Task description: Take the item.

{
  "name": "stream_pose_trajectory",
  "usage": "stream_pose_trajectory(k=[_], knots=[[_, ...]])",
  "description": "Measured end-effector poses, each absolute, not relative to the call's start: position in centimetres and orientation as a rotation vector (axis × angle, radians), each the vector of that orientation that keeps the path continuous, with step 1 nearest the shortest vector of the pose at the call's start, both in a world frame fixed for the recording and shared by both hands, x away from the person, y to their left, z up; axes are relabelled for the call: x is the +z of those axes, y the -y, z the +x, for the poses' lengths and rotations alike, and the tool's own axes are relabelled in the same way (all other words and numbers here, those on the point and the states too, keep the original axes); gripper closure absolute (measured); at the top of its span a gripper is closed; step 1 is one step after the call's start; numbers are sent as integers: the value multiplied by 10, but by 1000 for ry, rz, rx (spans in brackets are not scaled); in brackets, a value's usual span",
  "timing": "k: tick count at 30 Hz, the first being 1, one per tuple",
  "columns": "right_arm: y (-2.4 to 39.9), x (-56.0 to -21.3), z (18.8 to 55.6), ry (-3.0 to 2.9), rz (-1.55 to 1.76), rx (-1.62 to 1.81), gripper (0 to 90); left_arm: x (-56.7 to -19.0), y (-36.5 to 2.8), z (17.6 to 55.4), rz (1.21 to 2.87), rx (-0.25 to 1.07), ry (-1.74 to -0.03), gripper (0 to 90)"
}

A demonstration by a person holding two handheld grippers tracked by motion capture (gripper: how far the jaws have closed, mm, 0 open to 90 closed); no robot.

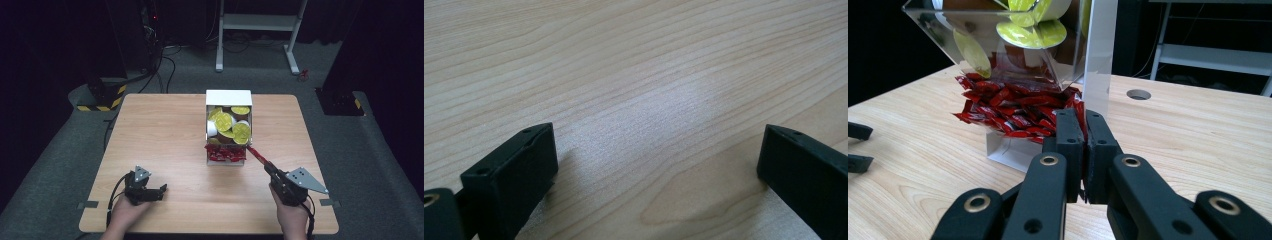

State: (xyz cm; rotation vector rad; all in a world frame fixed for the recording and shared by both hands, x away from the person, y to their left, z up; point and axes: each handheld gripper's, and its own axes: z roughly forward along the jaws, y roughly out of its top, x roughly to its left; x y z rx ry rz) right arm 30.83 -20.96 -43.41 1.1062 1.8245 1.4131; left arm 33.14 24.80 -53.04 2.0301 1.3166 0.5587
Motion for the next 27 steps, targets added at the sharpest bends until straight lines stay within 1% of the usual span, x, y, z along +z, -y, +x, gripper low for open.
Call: stream_pose_trajectory(k=[13,27], knots=[[222,-430,308,-1790,1117,1407,879,-530,-248,331,2030,559,-1317,31],[229,-433,314,-1771,1135,1394,878,-530,-248,331,2030,568,-1317,30]])
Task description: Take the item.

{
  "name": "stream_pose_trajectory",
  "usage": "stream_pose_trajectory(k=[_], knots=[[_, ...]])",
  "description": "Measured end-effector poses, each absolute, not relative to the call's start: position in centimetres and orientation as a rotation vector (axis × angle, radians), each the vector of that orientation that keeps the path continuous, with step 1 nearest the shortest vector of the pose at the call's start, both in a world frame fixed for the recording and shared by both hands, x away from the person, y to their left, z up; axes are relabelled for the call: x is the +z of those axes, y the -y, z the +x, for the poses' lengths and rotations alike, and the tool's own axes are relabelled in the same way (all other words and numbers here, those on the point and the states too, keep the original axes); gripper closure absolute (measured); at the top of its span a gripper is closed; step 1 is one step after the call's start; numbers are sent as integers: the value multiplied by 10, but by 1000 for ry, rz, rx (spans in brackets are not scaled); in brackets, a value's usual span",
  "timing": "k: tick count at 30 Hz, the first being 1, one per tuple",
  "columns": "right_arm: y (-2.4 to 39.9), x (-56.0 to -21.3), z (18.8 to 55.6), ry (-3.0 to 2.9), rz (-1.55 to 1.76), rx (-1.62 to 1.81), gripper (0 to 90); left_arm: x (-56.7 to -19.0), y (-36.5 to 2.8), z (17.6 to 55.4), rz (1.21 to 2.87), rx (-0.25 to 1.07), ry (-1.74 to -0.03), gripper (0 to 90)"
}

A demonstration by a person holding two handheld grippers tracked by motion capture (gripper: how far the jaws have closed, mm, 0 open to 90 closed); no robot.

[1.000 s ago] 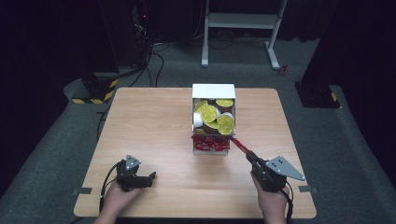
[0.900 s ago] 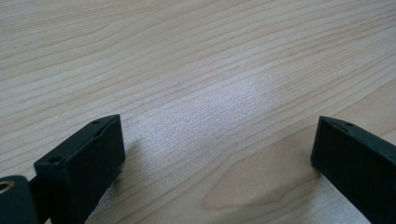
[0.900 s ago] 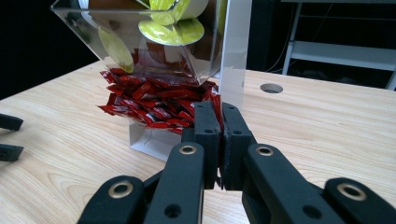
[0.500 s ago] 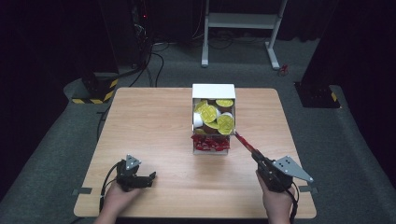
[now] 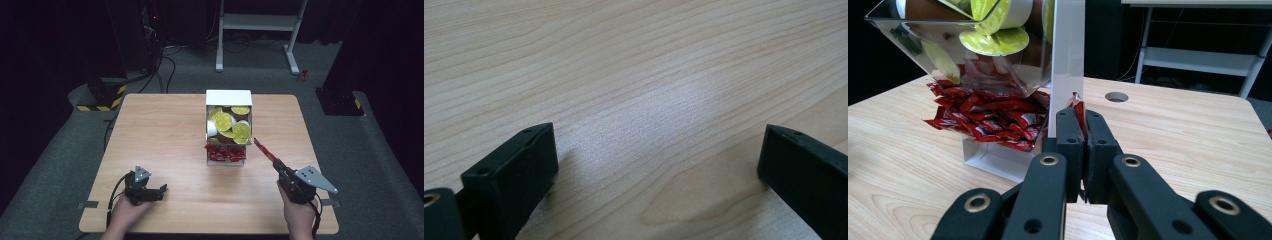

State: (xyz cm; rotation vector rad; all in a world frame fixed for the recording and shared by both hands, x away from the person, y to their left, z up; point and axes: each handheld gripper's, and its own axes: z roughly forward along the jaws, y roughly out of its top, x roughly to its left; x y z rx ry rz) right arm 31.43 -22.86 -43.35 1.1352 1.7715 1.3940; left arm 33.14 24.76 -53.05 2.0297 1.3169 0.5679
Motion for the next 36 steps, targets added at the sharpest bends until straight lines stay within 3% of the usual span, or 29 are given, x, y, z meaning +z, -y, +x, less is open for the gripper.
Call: stream_pose_trajectory(k=[36], knots=[[249,-444,357,-1726,1180,1247,878,-531,-248,331,2029,570,-1314,29]])
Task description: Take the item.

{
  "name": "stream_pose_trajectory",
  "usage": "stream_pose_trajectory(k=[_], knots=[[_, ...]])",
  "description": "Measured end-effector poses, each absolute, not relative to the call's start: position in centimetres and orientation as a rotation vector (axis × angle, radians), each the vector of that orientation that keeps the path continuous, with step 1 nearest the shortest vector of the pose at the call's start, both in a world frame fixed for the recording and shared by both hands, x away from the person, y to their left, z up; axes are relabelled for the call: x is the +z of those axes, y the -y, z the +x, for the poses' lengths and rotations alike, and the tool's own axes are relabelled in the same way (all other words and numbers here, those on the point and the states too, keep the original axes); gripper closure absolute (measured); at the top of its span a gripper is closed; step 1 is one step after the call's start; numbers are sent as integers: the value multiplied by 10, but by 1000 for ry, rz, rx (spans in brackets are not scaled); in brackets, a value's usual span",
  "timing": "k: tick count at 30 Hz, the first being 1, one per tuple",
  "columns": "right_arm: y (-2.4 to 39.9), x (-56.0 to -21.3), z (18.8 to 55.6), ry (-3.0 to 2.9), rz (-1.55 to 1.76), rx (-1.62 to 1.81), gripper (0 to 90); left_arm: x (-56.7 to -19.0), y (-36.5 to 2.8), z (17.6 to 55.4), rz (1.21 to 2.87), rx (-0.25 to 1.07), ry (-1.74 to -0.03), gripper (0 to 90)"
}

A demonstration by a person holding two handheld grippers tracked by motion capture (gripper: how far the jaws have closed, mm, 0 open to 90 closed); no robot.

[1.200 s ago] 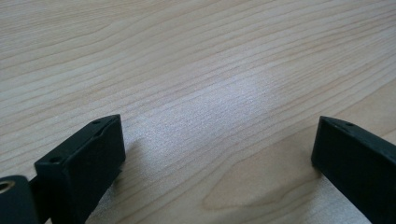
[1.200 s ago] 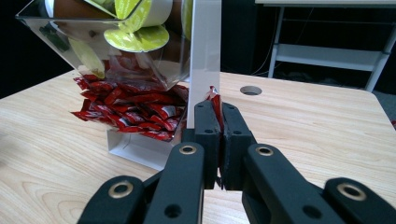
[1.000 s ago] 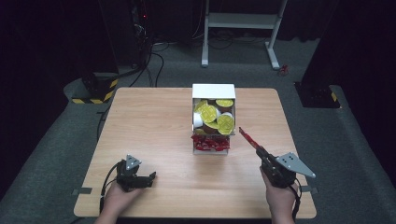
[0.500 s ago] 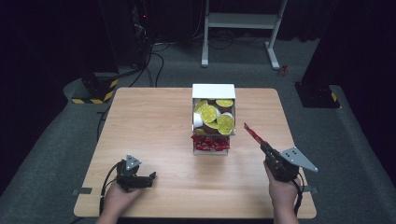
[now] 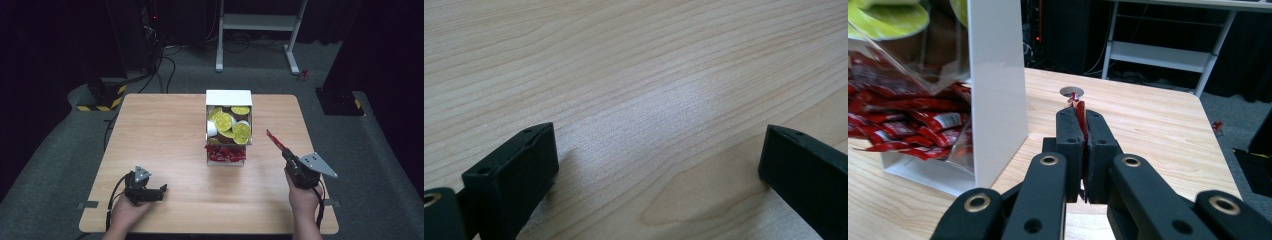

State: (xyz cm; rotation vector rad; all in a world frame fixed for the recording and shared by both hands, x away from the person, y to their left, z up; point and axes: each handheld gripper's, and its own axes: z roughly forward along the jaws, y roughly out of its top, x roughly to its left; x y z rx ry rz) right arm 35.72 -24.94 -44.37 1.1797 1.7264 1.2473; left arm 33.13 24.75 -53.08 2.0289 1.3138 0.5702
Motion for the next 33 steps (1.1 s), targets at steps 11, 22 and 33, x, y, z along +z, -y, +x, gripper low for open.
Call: stream_pose_trajectory(k=[11,22,33], knots=[[250,-465,380,-1772,1232,1176,878,-531,-248,332,2028,555,-1311,23],[248,-484,400,-1802,1275,1107,878,-531,-248,332,2029,556,-1311,23],[250,-493,414,-1788,1317,1077,877,-531,-248,332,2030,555,-1312,22]])
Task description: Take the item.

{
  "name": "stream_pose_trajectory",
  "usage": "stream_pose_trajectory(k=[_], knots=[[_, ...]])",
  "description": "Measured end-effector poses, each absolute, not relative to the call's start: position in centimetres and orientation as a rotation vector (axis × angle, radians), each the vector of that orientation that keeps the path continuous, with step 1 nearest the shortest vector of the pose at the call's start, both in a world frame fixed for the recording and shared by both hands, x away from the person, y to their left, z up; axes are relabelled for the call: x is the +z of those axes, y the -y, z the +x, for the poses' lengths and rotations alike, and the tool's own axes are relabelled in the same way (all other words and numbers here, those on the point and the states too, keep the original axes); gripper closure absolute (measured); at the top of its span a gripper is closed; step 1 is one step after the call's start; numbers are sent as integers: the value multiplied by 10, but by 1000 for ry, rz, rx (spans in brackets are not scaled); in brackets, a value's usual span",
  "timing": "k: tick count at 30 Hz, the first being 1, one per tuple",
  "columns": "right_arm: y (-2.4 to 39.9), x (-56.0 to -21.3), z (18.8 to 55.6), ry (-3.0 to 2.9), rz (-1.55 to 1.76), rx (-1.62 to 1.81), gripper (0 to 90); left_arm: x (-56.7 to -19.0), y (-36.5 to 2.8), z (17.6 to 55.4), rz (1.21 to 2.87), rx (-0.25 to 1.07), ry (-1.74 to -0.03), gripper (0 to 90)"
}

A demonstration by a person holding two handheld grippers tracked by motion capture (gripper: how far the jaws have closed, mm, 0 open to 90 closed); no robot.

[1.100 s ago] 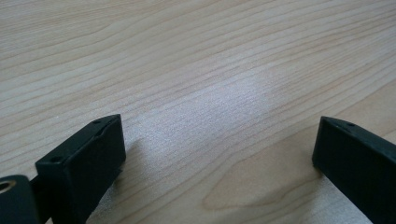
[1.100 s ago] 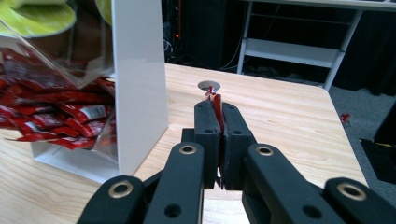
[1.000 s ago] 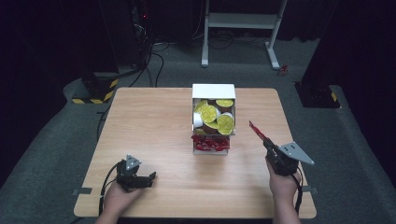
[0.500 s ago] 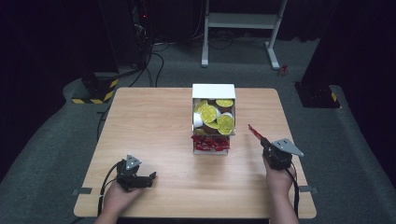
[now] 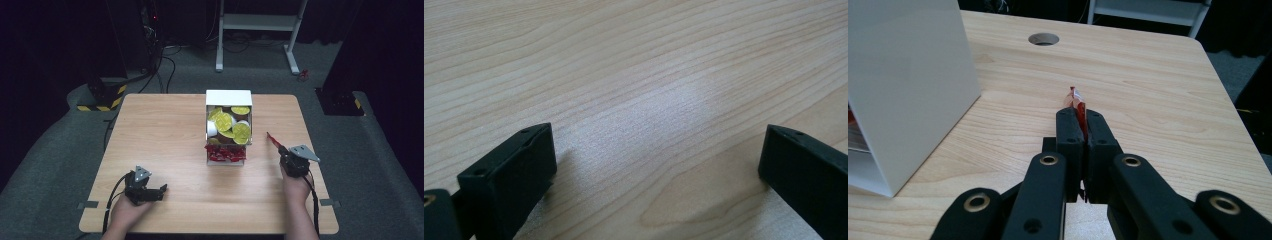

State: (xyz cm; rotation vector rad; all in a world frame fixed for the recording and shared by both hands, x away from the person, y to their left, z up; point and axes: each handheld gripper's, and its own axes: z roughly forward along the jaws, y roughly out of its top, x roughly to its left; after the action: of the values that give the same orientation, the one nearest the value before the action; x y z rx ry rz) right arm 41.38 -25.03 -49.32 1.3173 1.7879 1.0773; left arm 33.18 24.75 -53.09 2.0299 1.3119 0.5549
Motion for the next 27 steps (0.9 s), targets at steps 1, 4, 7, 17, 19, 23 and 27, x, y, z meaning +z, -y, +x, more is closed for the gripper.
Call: stream_pose_trajectory(k=[1,4,7,17,19,23,27], knots=[[250,-494,414,-1791,1323,1077,876,-531,-248,332,2032,560,-1308,23],[248,-495,415,-1797,1331,1073,876,-531,-247,331,2026,559,-1311,23],[249,-498,418,-1810,1351,1067,871,-531,-248,331,2028,556,-1310,23],[245,-507,423,-1880,1384,999,866,-531,-248,331,2029,555,-1309,23],[244,-509,424,-1896,1399,988,863,-531,-248,331,2029,555,-1309,23],[244,-513,425,-1921,1416,961,859,-531,-248,331,2029,554,-1309,24],[244,-515,427,-1940,1428,950,857,-531,-248,331,2029,554,-1310,23]])
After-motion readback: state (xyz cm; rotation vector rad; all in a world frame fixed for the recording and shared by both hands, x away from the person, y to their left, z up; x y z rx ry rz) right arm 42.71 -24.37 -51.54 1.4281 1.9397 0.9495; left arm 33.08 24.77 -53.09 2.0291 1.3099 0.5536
